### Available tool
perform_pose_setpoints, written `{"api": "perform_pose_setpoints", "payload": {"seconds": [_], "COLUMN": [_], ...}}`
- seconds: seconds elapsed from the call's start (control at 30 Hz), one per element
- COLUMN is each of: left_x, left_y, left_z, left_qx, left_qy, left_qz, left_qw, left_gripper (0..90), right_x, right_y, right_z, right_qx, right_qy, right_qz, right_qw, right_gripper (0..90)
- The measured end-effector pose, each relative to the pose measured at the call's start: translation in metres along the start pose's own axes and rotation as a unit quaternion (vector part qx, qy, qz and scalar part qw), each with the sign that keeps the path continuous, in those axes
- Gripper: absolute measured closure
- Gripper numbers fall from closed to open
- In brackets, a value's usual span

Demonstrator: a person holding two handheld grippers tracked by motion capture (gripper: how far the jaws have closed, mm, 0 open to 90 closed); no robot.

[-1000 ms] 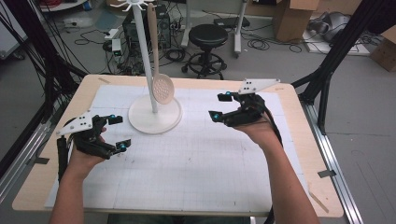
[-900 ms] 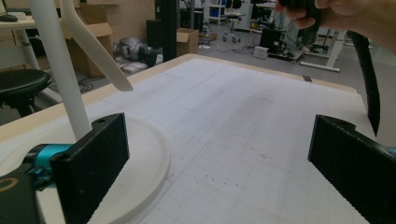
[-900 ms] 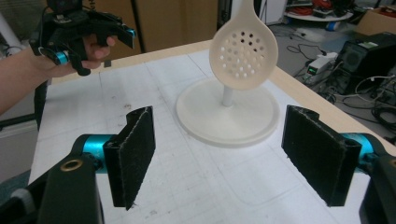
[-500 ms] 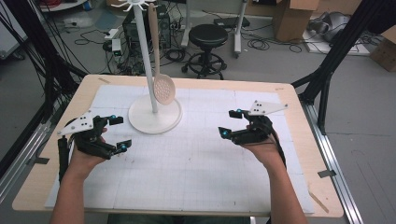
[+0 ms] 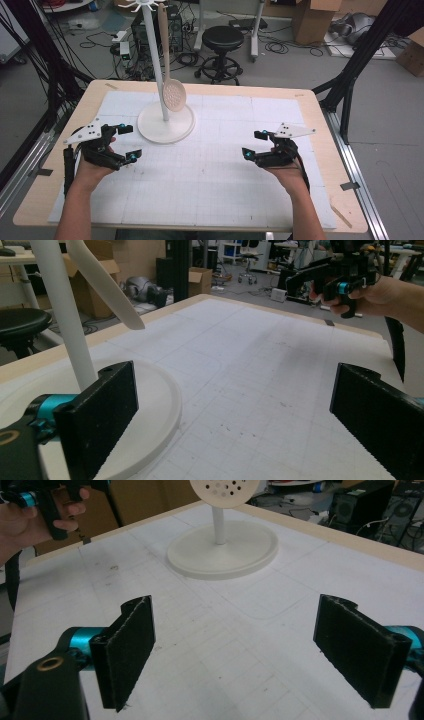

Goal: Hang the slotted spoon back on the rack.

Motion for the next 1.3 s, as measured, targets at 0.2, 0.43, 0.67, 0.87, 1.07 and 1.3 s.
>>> {"api": "perform_pose_setpoints", "payload": {"seconds": [0.2, 0.43, 0.67, 0.87, 1.07, 1.3], "left_x": [0.000, 0.002, 0.001, 0.002, 0.003, 0.002], "left_y": [0.001, 0.001, 0.001, -0.001, -0.002, -0.001], "left_z": [0.000, 0.003, 0.002, 0.001, 0.001, 0.000], "left_qx": [0.000, 0.000, 0.000, -0.004, -0.005, -0.003], "left_qy": [0.000, -0.007, -0.007, -0.007, -0.007, -0.004], "left_qz": [0.002, 0.005, 0.005, 0.003, 0.001, 0.003], "left_qw": [1.0000, 1.0000, 1.0000, 1.0000, 1.0000, 1.0000], "left_gripper": [5.8, 5.8, 5.8, 5.8, 5.8, 5.8], "right_x": [-0.001, 0.001, -0.001, -0.001, -0.003, -0.002], "right_y": [-0.003, -0.009, -0.007, -0.008, -0.010, -0.010], "right_z": [0.002, 0.005, 0.005, 0.008, 0.010, 0.010], "right_qx": [0.001, 0.003, 0.005, 0.009, 0.018, 0.015], "right_qy": [-0.003, -0.012, -0.014, -0.016, -0.018, -0.017], "right_qz": [-0.001, -0.016, -0.007, -0.008, -0.007, -0.006], "right_qw": [1.0000, 0.9998, 0.9999, 0.9998, 0.9997, 0.9997], "right_gripper": [14.9, 14.9, 14.9, 15.0, 15.0, 15.0]}}
Point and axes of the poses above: each handheld gripper's, and its own axes: x roughly forward along the jaws, y roughly out of its top, z roughly to its right, the point moved 7 cm from there along x, roughly forward along the jaws, and after that the axes turned 3 degrees about -z, right-handed, at the moved point
